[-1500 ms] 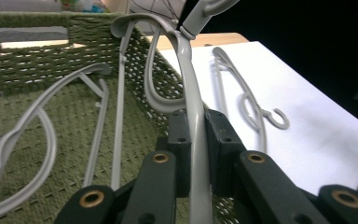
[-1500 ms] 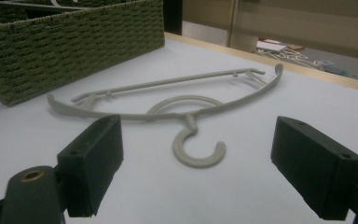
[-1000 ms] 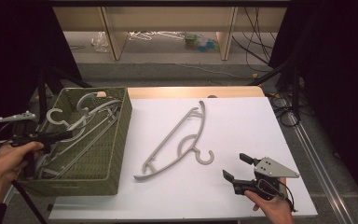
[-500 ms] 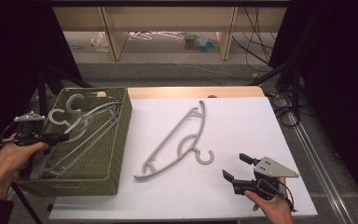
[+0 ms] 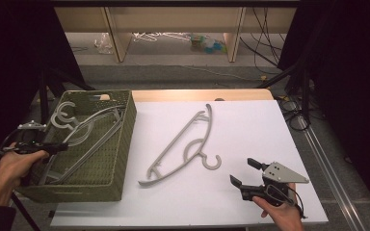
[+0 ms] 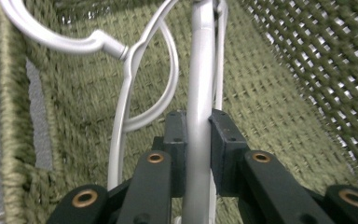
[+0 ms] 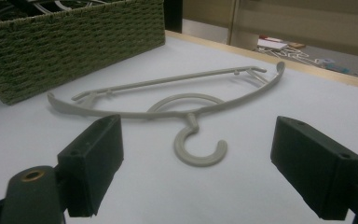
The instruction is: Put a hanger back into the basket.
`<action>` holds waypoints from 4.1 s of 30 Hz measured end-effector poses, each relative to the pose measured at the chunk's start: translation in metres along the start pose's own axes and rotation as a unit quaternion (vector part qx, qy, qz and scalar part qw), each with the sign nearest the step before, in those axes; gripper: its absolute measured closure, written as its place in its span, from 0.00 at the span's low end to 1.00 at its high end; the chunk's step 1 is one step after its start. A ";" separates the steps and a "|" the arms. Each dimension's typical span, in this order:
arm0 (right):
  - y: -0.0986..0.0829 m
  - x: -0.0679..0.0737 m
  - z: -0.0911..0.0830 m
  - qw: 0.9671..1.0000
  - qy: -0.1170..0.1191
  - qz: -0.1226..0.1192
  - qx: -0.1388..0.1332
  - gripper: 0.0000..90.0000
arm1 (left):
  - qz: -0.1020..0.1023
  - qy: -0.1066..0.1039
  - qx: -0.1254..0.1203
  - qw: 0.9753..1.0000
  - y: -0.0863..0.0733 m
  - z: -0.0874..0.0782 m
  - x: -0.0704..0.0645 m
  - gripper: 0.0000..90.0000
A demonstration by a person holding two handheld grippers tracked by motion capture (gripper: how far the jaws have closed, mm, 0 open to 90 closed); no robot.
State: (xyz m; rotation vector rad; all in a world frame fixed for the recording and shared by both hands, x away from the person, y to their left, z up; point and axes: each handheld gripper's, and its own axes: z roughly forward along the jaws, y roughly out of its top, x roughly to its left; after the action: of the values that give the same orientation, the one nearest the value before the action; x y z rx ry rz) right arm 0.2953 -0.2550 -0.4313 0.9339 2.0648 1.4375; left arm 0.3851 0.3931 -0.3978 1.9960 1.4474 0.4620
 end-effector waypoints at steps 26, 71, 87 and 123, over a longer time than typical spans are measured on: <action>0.001 -0.001 -0.002 1.000 -0.001 -0.003 -0.007 0.20 | 0.048 0.016 -0.011 0.999 0.006 -0.030 -0.033 0.58; 0.001 -0.001 -0.002 1.000 0.006 0.006 -0.011 0.20 | 0.140 -0.181 -0.156 0.961 0.008 -0.019 -0.242 0.24; 0.001 -0.001 -0.003 1.000 0.007 0.006 -0.005 0.20 | 0.150 -0.205 -0.181 0.950 -0.014 0.010 -0.275 0.19; 0.000 0.001 -0.002 1.000 0.010 0.001 -0.006 0.20 | 0.222 -0.173 -0.060 0.958 0.012 0.111 -0.319 0.22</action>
State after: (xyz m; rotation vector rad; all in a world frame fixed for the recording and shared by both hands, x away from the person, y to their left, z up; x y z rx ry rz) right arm 0.2933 -0.2554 -0.4309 0.9222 2.0676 1.4641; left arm 0.3531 0.0609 -0.4482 2.1699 0.7423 0.3507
